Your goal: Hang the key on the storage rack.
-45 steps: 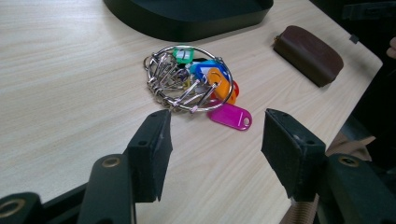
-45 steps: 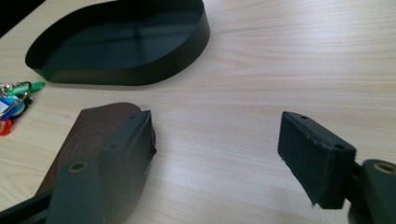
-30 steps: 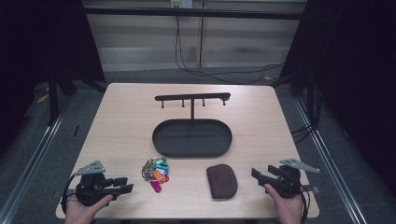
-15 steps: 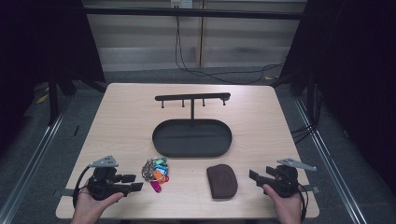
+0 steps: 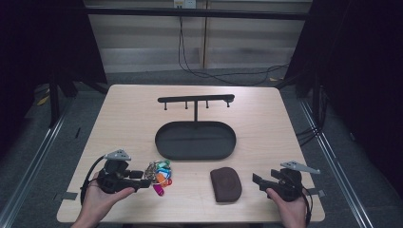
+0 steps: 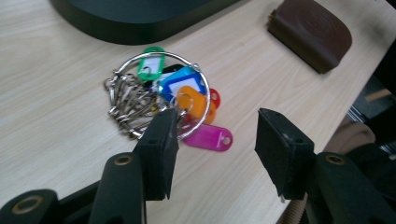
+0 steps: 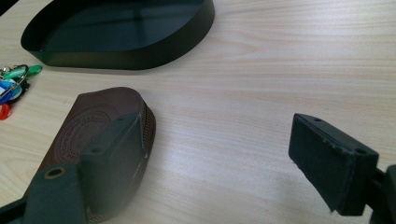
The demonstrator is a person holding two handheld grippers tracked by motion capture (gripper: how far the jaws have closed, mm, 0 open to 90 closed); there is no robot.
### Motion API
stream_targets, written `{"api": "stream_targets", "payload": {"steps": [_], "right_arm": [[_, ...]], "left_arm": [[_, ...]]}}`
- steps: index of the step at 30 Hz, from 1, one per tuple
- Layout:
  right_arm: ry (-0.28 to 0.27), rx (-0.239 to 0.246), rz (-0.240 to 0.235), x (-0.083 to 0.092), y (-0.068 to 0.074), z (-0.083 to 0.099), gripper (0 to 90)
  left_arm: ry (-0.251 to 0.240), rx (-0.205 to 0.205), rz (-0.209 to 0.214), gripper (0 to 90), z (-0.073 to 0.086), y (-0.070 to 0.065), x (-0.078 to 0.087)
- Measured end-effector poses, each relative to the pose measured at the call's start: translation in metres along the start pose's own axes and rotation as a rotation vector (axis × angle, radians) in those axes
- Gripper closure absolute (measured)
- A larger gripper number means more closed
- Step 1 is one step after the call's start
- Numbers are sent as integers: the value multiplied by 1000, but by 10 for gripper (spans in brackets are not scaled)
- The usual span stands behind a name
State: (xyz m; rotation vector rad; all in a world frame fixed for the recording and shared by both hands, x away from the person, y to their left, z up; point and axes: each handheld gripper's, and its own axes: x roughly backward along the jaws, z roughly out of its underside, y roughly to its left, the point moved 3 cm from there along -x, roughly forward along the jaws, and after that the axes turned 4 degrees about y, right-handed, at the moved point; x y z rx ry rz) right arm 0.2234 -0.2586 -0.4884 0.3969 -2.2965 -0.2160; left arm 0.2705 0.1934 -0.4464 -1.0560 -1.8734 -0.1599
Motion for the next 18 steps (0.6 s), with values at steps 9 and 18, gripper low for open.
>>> {"api": "stream_targets", "payload": {"steps": [9,18], "right_arm": [[7,1,7,-2,0,-1,181],[9,7,5,-2,0,-1,181]], "left_arm": [[89,-77,13,595,-14,-12,-10],[164,-126,8,684,-27,-14,-25]]}}
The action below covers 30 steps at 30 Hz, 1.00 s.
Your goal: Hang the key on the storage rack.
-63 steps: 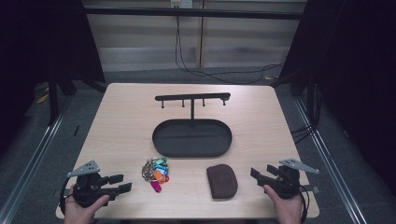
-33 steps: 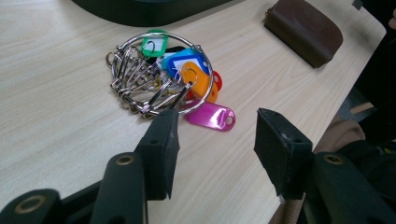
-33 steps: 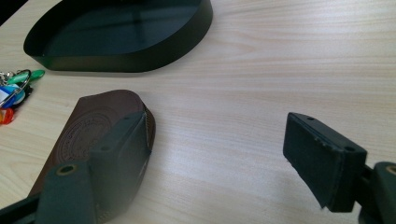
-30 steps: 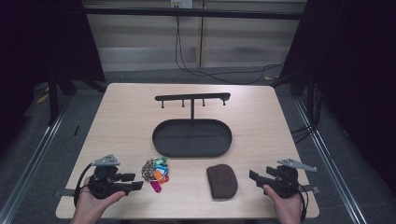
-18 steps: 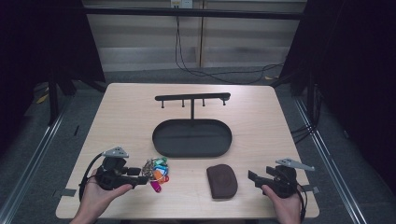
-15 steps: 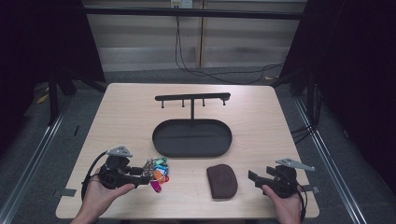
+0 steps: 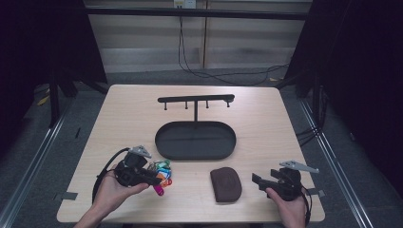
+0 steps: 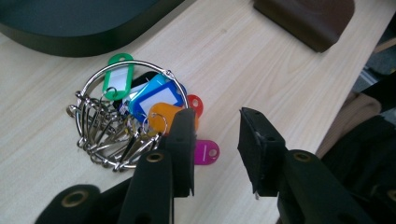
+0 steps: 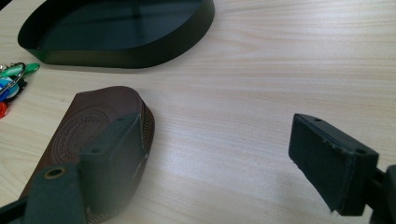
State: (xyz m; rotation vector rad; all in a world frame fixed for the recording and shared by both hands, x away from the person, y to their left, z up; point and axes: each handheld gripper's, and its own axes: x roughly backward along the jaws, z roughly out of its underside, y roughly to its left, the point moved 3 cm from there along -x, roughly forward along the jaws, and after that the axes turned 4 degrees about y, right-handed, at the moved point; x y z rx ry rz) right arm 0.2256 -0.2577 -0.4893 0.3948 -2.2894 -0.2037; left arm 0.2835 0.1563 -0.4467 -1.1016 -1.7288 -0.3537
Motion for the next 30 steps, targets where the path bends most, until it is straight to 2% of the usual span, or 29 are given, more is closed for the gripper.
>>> {"api": "stream_targets", "payload": {"steps": [4,9,10,15,17,20,21,22,27,28,30], "right_arm": [[2,2,-1,0,0,0,181],[3,4,0,-1,0,0,181],[4,5,3,-1,0,0,181],[4,5,4,-1,0,0,181],[4,5,6,-1,0,0,181],[6,1,6,-1,0,0,181],[8,-1,6,-1,0,0,181],[8,2,6,-1,-1,0,181],[8,2,4,-1,0,0,181],[8,2,4,-1,0,0,181],[10,2,3,-2,-1,0,181]], "left_arm": [[43,7,3,704,-2,4,-8],[51,13,7,708,-5,7,-9],[60,5,14,706,-9,8,-10],[83,25,17,696,-21,10,-14],[102,14,13,702,-25,10,-17],[116,7,14,758,-28,9,-20],[154,5,15,763,-32,10,-26],[171,6,6,764,-34,11,-28],[237,13,-4,744,-41,16,-38],[237,13,-4,740,-41,16,-38],[281,18,-9,738,-44,18,-44]]}}
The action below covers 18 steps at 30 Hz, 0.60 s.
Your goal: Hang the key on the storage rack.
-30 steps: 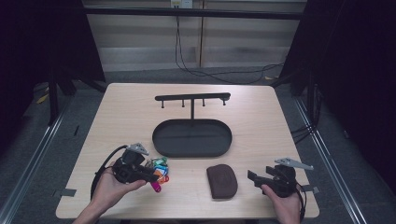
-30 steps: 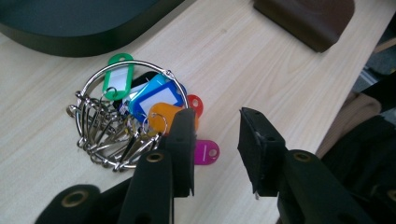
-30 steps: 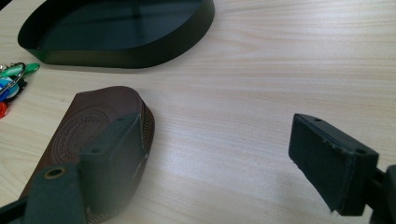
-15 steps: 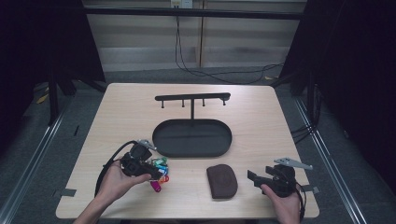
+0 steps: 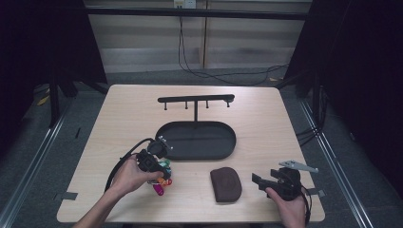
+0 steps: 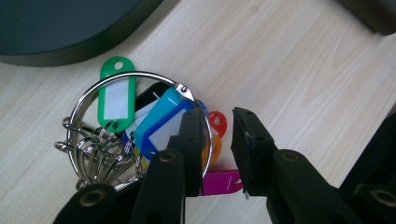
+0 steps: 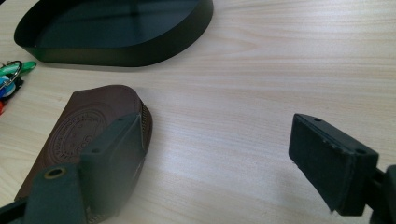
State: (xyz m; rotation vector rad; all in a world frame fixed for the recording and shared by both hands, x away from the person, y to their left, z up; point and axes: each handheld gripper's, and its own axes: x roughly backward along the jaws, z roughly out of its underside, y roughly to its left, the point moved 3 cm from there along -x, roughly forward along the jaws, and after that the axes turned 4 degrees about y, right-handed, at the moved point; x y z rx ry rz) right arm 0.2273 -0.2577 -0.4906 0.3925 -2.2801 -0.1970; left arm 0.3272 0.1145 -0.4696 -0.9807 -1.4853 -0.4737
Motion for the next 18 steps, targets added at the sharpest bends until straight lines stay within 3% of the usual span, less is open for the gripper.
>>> {"api": "stream_targets", "payload": {"steps": [3,4,8,11,12,18], "right_arm": [[2,2,1,0,0,0,181],[0,2,1,0,0,0,181],[4,1,1,0,0,0,182],[3,2,7,0,0,0,183],[2,7,10,0,1,0,184],[6,7,13,0,1,0,185]], "left_arm": [[25,-23,-8,747,-2,-1,-3],[22,-10,-11,746,-3,-2,-5],[72,-19,-37,729,-5,-4,-10],[70,-17,-69,662,-6,-8,-11],[77,-20,-86,670,-6,-9,-12],[112,-20,-98,695,-7,-12,-14]]}}
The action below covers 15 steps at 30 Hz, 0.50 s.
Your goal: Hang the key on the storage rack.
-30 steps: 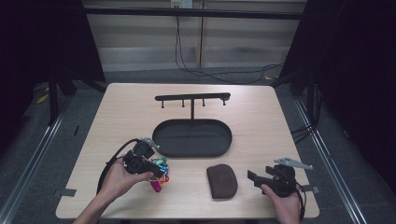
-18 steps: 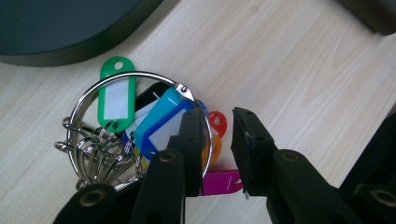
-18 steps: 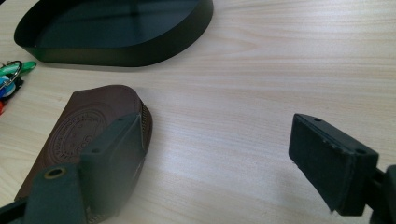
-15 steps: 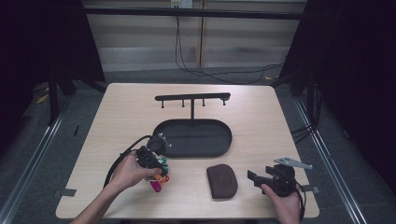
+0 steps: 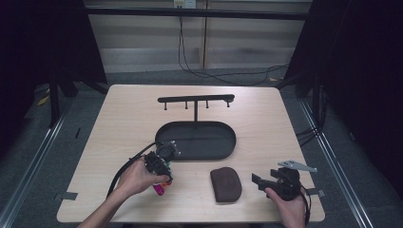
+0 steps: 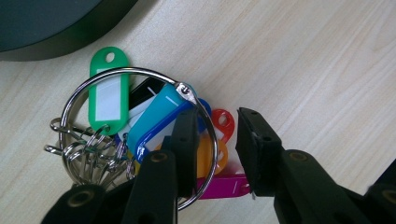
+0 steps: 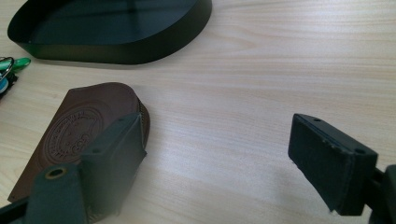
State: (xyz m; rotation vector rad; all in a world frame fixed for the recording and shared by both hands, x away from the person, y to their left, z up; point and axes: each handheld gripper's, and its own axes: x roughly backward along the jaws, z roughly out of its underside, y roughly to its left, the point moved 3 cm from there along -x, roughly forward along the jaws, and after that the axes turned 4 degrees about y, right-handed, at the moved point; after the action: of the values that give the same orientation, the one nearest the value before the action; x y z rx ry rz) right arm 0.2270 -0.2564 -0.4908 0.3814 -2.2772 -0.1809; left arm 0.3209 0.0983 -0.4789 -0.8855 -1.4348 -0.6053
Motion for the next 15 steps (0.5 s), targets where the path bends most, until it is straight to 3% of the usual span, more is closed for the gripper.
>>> {"api": "stream_targets", "payload": {"steps": [9,14,15], "right_arm": [[-2,-2,4,0,-1,0,185],[2,-1,16,0,-1,0,185],[7,-4,14,0,-2,0,186]], "left_arm": [[44,-13,-18,745,-5,-6,-5],[87,-40,-62,760,-6,-10,-13],[78,-28,-63,780,-7,-11,-13]]}}
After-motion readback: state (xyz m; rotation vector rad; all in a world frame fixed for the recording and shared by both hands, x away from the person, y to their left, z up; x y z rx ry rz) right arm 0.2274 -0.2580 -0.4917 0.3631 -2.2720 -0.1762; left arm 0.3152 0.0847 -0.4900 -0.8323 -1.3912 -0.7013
